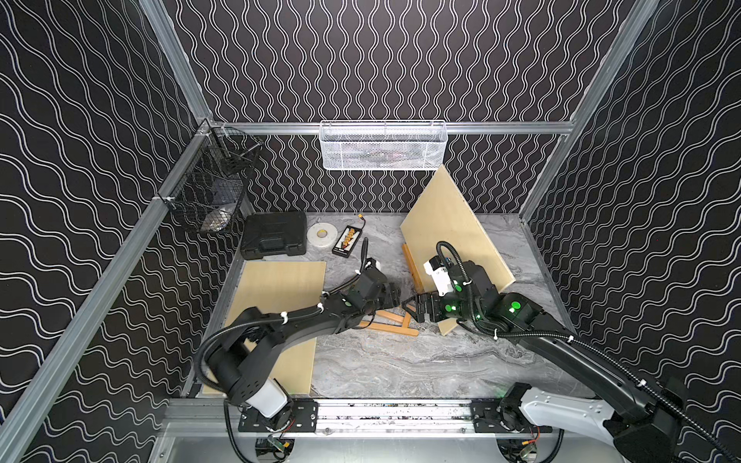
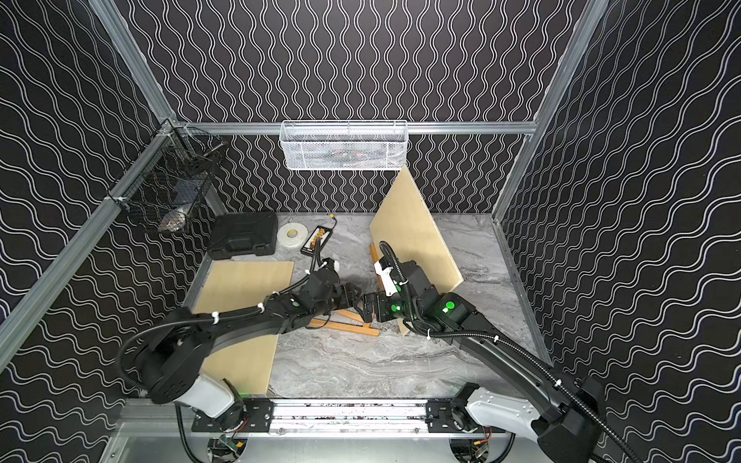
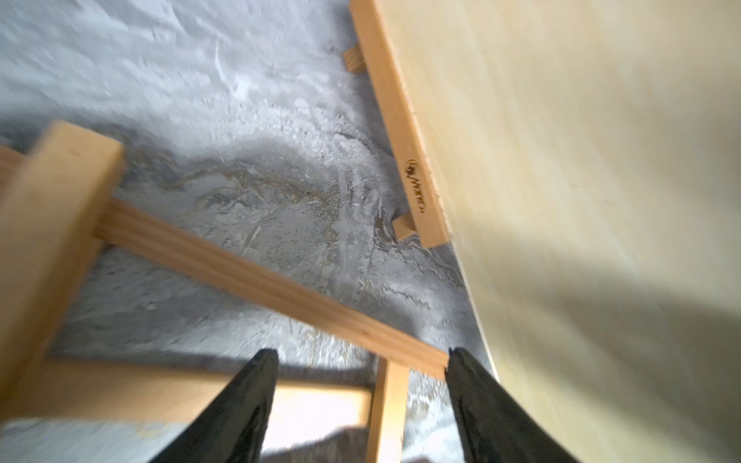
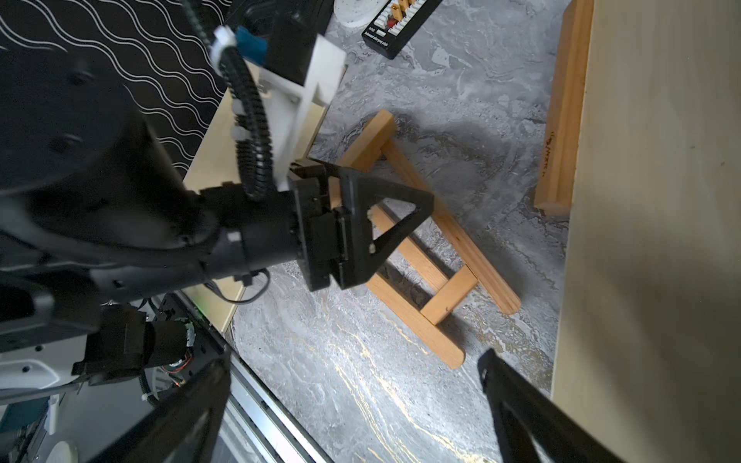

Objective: Assemble the easel
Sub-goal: Move the easel to the center of the board, then pick up the easel at the center of the board.

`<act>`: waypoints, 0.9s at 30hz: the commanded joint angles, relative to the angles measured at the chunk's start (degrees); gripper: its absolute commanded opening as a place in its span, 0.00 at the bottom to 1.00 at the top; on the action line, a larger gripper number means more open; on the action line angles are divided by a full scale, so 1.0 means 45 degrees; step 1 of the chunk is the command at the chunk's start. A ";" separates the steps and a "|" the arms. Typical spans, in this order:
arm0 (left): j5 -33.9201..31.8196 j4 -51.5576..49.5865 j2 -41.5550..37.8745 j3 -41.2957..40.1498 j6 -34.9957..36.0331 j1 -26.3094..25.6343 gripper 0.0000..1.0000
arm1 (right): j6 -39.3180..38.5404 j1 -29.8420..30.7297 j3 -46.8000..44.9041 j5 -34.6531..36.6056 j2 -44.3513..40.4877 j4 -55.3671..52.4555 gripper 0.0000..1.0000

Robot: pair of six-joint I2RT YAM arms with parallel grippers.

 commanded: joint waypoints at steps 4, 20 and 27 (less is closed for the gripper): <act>0.0052 -0.4713 -0.2409 -0.0473 0.3613 0.0042 0.75 | 0.0135 -0.0005 -0.0279 -0.0492 -0.0375 0.0004 1.00; 0.1658 -0.4422 -0.3456 -0.1742 0.7891 -0.0932 0.71 | 0.0574 -0.0005 -0.1340 -0.0423 -0.1717 -0.0046 1.00; 0.2113 -0.4135 -0.1088 -0.0435 0.9996 -0.1224 0.71 | 0.0628 -0.0002 -0.1334 -0.0028 -0.2074 -0.0211 1.00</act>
